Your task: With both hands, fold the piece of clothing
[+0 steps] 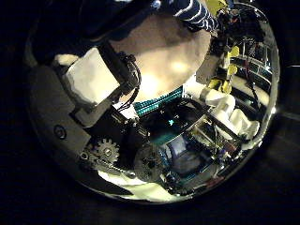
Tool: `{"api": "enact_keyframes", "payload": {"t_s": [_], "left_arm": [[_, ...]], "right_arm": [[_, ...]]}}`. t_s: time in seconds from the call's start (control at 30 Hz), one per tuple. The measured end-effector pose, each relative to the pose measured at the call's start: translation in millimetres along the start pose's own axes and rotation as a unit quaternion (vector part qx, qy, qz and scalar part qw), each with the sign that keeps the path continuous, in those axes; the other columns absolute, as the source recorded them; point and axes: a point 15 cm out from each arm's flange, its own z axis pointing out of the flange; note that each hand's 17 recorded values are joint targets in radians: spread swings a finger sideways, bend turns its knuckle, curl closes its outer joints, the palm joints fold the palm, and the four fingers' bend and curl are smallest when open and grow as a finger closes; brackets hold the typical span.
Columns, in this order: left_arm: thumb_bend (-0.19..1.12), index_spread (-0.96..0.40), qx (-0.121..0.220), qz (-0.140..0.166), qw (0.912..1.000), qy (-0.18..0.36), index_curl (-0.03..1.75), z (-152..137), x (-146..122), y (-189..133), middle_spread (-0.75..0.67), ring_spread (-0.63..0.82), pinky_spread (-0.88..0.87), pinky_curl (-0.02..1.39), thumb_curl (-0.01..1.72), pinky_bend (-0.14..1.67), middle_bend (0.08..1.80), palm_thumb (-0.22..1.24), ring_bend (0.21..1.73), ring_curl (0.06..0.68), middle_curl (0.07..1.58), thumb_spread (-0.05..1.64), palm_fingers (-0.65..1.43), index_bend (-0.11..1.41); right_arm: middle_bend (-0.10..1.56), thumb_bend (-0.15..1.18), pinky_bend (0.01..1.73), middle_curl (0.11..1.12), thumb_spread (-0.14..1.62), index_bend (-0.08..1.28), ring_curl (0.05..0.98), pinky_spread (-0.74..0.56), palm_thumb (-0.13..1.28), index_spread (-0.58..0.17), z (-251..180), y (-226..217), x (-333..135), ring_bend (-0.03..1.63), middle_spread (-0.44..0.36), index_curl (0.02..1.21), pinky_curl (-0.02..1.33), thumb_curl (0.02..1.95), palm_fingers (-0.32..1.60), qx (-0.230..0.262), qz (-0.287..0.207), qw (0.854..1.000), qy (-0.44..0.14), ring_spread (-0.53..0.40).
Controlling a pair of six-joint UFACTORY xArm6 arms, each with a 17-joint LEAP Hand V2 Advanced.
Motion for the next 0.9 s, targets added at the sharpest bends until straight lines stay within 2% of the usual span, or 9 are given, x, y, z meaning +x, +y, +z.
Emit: {"api": "enact_keyframes", "payload": {"t_s": [0.23,0.33,0.43,0.6,0.9], "left_arm": [[-0.01,-0.48,-0.01,0.001,0.9999,0.007,1.58,-21,-10,17,-0.72,-0.46,-0.59,0.68,0.64,1.29,0.77,0.85,1.4,0.521,1.23,1.14,0.93,0.17],[-0.01,-0.47,-0.007,-0.002,1.0,0.004,1.58,-31,-15,10,-0.72,-0.46,-0.59,0.68,0.64,1.29,0.77,0.85,1.4,0.521,1.23,1.14,0.93,0.17],[-0.01,-0.46,-0.009,-0.004,0.9999,0.003,1.58,-32,-21,-12,-0.73,-0.46,-0.59,0.68,0.64,1.29,0.77,0.85,1.4,0.521,1.23,1.14,0.93,0.17],[-0.01,-0.45,-0.01,-0.017,0.9998,-0.006,1.58,-25,-32,-73,-0.73,-0.46,-0.58,0.68,0.64,1.28,0.77,0.85,1.4,0.522,1.24,1.14,0.92,0.17],[-0.01,-0.42,-0.045,-0.029,0.9984,-0.019,1.59,16,-51,-155,-0.73,-0.46,-0.59,0.69,0.64,1.27,0.77,0.85,1.4,0.521,1.24,1.14,0.89,0.17]], "right_arm": [[1.22,0.01,1.3,1.02,1.33,1.05,0.824,-0.23,1.01,-0.376,-40,4,6,1.38,-0.234,1.01,0.93,0.54,0.91,0.021,0.012,0.999,-0.023,-0.269],[1.23,0.0,1.29,1.02,1.34,1.05,0.833,-0.22,1.01,-0.371,-53,-6,9,1.39,-0.228,1.03,0.96,0.55,0.9,0.034,0.015,0.999,-0.022,-0.265],[1.24,0.0,1.29,1.02,1.33,1.06,0.839,-0.22,1.02,-0.367,-43,-25,9,1.4,-0.224,1.04,0.98,0.56,0.9,0.022,0.013,0.999,-0.023,-0.264],[1.25,0.0,1.27,1.02,1.32,1.06,0.846,-0.22,1.03,-0.363,-21,-84,11,1.4,-0.217,1.05,1.02,0.58,0.89,-0.005,0.001,1.0,-0.021,-0.261],[1.27,-0.01,1.24,1.01,1.31,1.07,0.859,-0.22,1.0,-0.358,32,-166,9,1.4,-0.209,1.07,1.07,0.59,0.87,-0.049,-0.025,0.998,-0.011,-0.262]]}}
